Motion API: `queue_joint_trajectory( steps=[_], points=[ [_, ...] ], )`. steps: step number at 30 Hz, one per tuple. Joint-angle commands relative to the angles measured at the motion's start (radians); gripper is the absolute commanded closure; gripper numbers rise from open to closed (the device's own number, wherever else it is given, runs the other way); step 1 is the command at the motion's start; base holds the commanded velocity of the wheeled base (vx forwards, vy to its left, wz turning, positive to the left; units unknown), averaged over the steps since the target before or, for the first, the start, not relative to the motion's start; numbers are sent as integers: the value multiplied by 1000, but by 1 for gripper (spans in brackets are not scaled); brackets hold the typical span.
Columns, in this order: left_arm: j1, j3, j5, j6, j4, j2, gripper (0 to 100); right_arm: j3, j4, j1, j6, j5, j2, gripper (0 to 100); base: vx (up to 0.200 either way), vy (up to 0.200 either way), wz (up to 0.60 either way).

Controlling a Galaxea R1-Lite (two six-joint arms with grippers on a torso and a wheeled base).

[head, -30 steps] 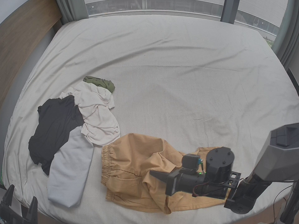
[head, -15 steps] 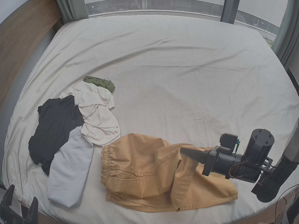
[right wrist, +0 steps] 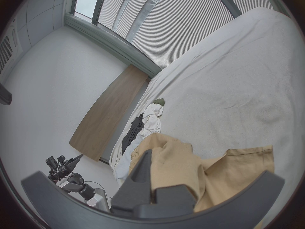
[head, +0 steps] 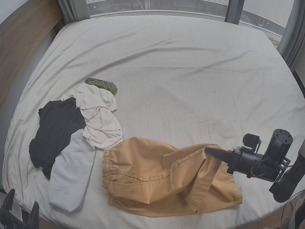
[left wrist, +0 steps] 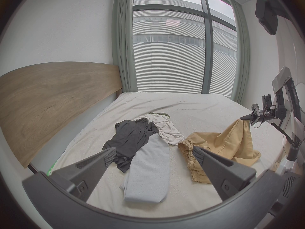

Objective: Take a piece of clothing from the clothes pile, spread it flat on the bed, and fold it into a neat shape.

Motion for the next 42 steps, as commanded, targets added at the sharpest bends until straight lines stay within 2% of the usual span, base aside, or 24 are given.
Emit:
queue_joint_trajectory(
  steps=[1, 3, 4, 5, 10, 14, 17, 20, 22, 24, 28, 31, 35, 42],
  points=[
    [-3, 12, -4, 14, -27, -16, 0, 23, 0, -51, 0, 31, -41, 100, 0, 0, 0],
    [-4, -19, -7, 12, -56, -10, 0, 25, 0, -62, 0, 39, -46, 100, 0, 0, 0],
    [-18, -113, -7, 12, -84, 30, 0, 25, 0, -77, 0, 45, -52, 100, 0, 0, 0],
    [-30, -148, -4, 12, -82, 67, 0, 25, 0, -82, 0, 45, -53, 100, 0, 0, 0],
    [-75, -199, -13, 8, -82, 165, 0, 25, 0, -82, 0, 45, -53, 100, 0, 0, 0],
    [-110, -223, -72, -17, -82, 228, 0, 23, 0, -82, 0, 45, -53, 100, 0, 0, 0],
    [-119, -303, -107, -167, -93, 343, 0, 20, 0, -82, 1, 46, -52, 100, 0, 0, 0],
    [-122, -369, -130, -239, -113, 446, 0, 17, 0, -82, 1, 46, -50, 100, 0, 0, 0],
    [-124, -387, -148, -245, -137, 490, 0, 15, 0, -82, 1, 46, -50, 100, 0, 0, 0],
    [-130, -424, -191, -247, -223, 607, 0, 14, 0, -82, 1, 45, -50, 100, 0, 0, 0],
    [-148, -469, -227, -244, -355, 766, 0, 17, 0, -82, 0, 43, -52, 100, 0, 0, 0],
    [-173, -487, -250, -245, -407, 815, 0, 9, 0, -79, 0, 42, -52, 100, 0, 0, 0],
    [-214, -492, -322, -250, -449, 870, 0, -11, 0, -68, 0, 35, -52, 100, 0, 0, 0],
    [-242, -424, -334, -265, -455, 886, 0, -6, 0, -82, 1, 42, -49, 100, 0, 0, 0]
  ],
)
